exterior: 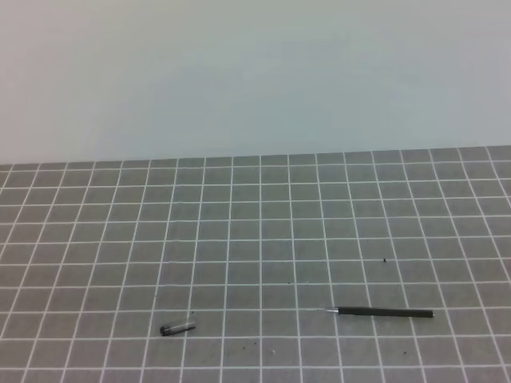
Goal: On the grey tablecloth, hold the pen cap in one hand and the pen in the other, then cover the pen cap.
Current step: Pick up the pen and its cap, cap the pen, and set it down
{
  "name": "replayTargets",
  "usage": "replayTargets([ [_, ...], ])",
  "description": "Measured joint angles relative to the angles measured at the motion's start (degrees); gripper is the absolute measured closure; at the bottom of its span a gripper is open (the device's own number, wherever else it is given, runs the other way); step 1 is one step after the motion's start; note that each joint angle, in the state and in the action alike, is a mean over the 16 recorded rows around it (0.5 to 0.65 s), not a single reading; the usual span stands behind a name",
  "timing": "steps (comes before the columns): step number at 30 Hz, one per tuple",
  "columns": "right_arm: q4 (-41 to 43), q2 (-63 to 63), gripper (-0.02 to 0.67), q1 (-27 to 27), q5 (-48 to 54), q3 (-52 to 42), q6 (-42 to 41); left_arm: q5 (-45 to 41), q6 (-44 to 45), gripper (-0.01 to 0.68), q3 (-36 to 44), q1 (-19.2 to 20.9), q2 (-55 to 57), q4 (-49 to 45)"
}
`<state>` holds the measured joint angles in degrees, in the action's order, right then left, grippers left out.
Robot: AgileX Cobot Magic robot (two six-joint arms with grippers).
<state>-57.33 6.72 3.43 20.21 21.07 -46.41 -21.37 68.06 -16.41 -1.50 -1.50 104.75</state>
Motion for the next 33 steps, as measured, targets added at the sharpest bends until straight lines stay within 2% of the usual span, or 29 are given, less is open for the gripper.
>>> replayTargets([
  [7,2.28,8.06,0.641,0.13,9.19,4.10,-5.31,-3.61,-0.78,0.673,-0.50,-0.05,0.48,-1.71],
  [12,4.19,14.38,0.641,1.04,14.06,7.20,-9.21,-6.09,-2.70,0.673,-2.59,-0.05,3.53,-8.00],
  [19,8.10,24.14,0.641,2.83,19.69,12.28,-11.51,-11.08,-9.44,0.673,-9.57,-0.05,14.64,-26.99],
  [25,10.57,32.17,0.641,4.33,24.54,15.98,-7.42,-19.25,-16.45,0.673,-17.94,-0.05,28.77,-46.10],
  [29,11.57,36.43,0.641,4.75,28.29,17.45,-4.41,-25.95,-16.79,0.673,-23.28,-0.05,38.18,-55.53],
  [33,11.39,39.24,0.641,5.04,30.87,18.11,-2.26,-31.58,-13.83,0.673,-27.45,-0.05,46.47,-60.87],
])
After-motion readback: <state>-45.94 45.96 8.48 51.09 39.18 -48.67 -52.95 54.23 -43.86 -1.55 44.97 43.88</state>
